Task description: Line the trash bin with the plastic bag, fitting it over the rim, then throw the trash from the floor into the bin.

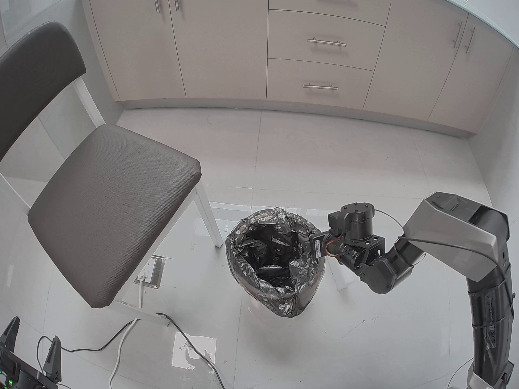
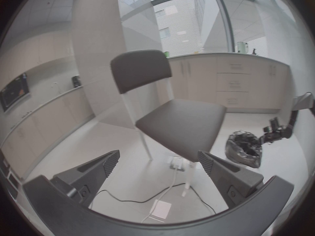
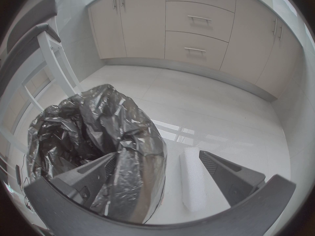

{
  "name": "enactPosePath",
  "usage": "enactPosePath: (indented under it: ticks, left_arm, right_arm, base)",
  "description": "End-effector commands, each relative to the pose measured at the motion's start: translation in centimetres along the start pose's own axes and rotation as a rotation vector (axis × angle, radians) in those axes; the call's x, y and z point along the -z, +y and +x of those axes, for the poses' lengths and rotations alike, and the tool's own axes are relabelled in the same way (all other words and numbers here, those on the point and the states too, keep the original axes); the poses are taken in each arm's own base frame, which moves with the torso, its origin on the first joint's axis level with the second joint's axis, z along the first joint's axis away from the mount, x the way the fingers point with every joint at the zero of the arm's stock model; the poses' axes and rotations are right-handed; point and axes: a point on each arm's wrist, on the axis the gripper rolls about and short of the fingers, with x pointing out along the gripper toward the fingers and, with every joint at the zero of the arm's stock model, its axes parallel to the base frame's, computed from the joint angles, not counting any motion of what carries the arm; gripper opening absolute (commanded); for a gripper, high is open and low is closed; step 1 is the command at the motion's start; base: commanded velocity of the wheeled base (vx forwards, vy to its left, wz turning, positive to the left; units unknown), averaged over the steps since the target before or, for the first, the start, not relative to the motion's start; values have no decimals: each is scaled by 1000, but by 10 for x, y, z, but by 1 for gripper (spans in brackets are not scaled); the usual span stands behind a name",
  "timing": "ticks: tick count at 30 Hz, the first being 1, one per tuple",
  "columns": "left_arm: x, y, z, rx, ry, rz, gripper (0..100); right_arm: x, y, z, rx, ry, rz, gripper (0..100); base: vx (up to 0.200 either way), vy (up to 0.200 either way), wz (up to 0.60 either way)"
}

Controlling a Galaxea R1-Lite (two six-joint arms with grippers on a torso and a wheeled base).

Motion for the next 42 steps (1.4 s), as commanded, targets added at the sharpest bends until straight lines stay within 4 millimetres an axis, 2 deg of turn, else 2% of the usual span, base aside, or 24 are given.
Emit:
enactPosePath:
  ticks: [1, 4, 8, 11, 14, 16, 20, 28, 42]
  left_arm:
    - [0, 0, 0, 14, 3, 13, 100]
    - [0, 0, 0, 14, 3, 13, 100]
    - [0, 0, 0, 14, 3, 9, 100]
    - [0, 0, 0, 14, 3, 8, 100]
    - [0, 0, 0, 14, 3, 8, 100]
    - [0, 0, 0, 15, 3, 9, 100]
    - [0, 0, 0, 15, 4, -17, 100]
    - [0, 0, 0, 17, 3, -18, 100]
    - [0, 0, 0, 17, 3, -18, 100]
  right_arm:
    - [-41, -10, -35, 1, -93, 23, 100]
    - [-48, -30, -36, 45, -102, 40, 100]
    - [-52, -70, -30, 135, -112, 77, 100]
    - [-49, -88, -26, 173, -107, 90, 100]
    - [-41, -96, -17, 186, -94, 95, 100]
    - [-38, -100, -10, 187, -92, 97, 100]
    - [-18, -102, 25, 177, -51, 96, 100]
    - [-6, -100, 67, 173, 14, 83, 100]
    - [-2, -99, 116, 181, -11, 59, 100]
  base:
    - [0, 0, 0]
    - [0, 0, 0]
    - [0, 0, 0]
    - [0, 0, 0]
    - [0, 0, 0]
    - [0, 0, 0]
    - [0, 0, 0]
    - [0, 0, 0]
    - [0, 0, 0]
